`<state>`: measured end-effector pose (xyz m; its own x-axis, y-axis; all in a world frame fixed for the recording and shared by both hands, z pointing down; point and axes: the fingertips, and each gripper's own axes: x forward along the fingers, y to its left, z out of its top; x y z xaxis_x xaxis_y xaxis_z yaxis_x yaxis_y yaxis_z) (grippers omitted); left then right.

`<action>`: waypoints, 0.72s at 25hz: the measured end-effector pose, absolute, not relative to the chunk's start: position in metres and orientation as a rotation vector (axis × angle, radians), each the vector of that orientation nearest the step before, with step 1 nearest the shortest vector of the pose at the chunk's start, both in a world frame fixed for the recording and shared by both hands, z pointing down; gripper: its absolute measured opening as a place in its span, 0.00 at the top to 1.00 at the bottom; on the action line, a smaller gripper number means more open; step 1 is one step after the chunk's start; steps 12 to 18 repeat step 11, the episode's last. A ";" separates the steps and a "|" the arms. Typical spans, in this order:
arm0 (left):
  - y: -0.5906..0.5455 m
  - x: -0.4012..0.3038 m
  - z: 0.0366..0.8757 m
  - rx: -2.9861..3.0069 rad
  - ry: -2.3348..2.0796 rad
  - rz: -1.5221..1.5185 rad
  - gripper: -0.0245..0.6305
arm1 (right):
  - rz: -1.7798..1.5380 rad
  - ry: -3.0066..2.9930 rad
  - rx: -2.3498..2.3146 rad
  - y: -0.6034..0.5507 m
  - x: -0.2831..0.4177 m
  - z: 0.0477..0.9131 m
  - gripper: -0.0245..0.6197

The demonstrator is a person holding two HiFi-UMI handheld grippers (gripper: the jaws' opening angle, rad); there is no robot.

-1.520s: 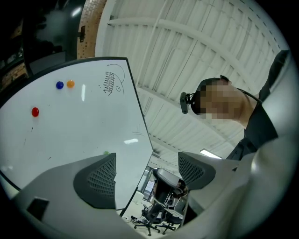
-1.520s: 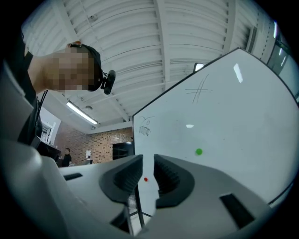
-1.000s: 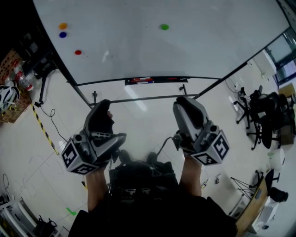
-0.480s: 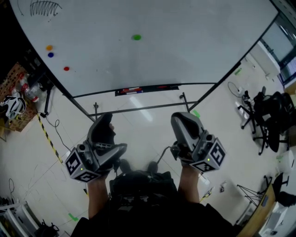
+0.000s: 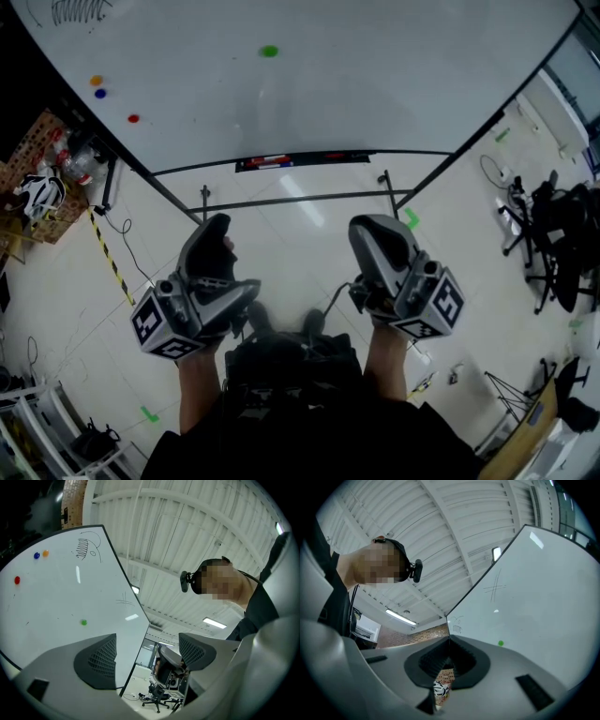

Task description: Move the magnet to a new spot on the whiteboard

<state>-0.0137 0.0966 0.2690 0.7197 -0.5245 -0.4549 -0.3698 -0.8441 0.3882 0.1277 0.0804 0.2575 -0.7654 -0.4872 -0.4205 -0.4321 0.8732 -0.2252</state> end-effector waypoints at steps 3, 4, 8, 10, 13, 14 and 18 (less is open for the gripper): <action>0.097 -0.014 0.270 2.641 -0.708 -0.819 0.33 | -0.172 2.577 -0.645 0.080 0.128 0.262 0.93; 0.098 -0.014 0.270 2.636 -0.704 -0.818 0.33 | -0.173 2.578 -0.639 0.080 0.127 0.262 0.93; 0.096 -0.012 0.266 2.663 -0.723 -0.817 0.33 | -0.136 2.566 -0.628 0.079 0.124 0.254 0.93; 0.097 -0.011 0.264 2.673 -0.724 -0.815 0.33 | -0.125 2.566 -0.624 0.079 0.123 0.253 0.93; 0.097 -0.011 0.264 2.675 -0.722 -0.814 0.33 | -0.121 2.567 -0.621 0.080 0.123 0.252 0.93; 0.097 -0.011 0.264 2.675 -0.722 -0.814 0.33 | -0.121 2.567 -0.621 0.080 0.123 0.252 0.93; 0.097 -0.011 0.264 2.675 -0.722 -0.814 0.33 | -0.121 2.567 -0.621 0.080 0.123 0.252 0.93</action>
